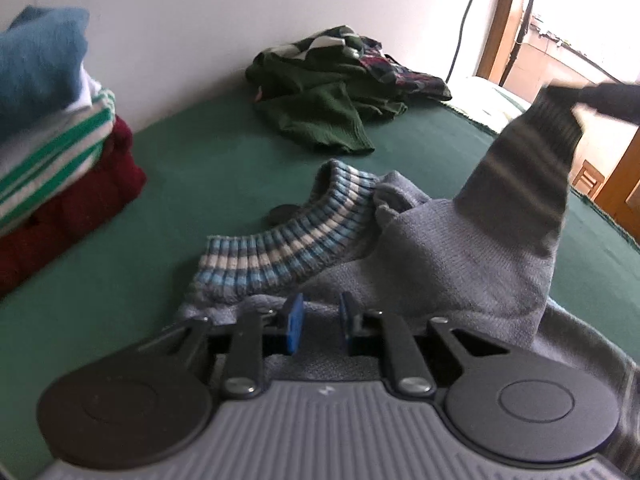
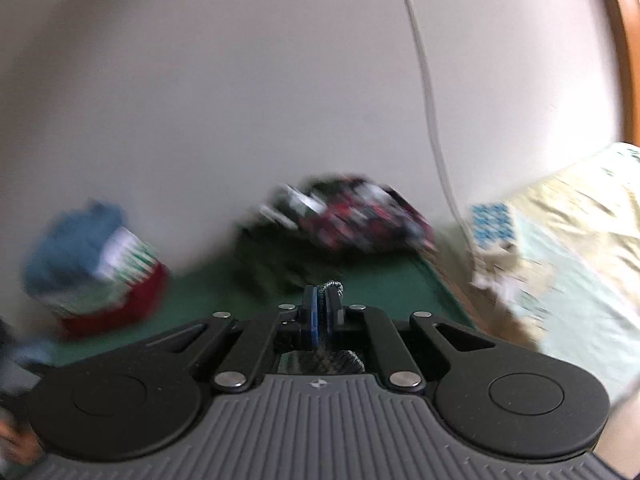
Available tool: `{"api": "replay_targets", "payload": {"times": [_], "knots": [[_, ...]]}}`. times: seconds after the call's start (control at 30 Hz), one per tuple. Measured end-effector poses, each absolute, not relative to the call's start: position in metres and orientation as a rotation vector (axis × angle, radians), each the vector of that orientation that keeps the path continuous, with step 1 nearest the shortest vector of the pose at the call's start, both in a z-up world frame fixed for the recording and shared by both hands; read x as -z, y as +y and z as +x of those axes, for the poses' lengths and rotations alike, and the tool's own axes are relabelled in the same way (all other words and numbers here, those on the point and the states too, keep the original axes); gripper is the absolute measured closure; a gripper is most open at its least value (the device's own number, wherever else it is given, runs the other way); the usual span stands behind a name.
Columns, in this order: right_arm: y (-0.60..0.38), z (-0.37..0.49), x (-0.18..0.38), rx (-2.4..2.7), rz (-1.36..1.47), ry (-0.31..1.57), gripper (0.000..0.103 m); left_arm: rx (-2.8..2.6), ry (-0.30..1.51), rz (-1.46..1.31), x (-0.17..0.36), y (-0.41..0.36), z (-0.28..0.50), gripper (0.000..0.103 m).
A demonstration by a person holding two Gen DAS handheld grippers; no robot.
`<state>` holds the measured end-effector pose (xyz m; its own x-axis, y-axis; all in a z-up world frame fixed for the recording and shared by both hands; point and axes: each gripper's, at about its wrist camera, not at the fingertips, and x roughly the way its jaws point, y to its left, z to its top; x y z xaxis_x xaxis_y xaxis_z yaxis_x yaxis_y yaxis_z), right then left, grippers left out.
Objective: Fold clothes
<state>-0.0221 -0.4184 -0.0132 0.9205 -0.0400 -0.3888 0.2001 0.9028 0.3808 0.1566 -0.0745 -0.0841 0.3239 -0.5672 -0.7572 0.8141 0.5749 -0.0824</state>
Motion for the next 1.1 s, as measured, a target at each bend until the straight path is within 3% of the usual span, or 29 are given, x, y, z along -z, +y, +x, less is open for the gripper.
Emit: {"api": "replay_targets", "payload": {"times": [0.3,0.47,0.73,1.07,1.1], "knots": [[-0.366,-0.062,-0.074,-0.308,0.537,0.167,0.099,0.921,0.851,0.311,0.09,-0.071,0.16,0.088],[-0.328,-0.07,-0.099,-0.517,0.557,0.167,0.099,0.972,0.842,0.229,0.075,-0.058,0.151,0.088],[-0.26,-0.085,-0.092,-0.751,0.44,0.331,0.099,0.956,0.877,0.264,0.088,-0.055,0.142,0.088],[-0.211,-0.11,-0.036,-0.828,0.349,0.615,0.099,0.932,0.873,0.098,0.082,-0.05,0.155,0.088],[-0.209,-0.115,-0.03,-0.826,0.34,0.64,0.099,0.922,0.871,0.099,0.081,-0.046,0.156,0.083]]}}
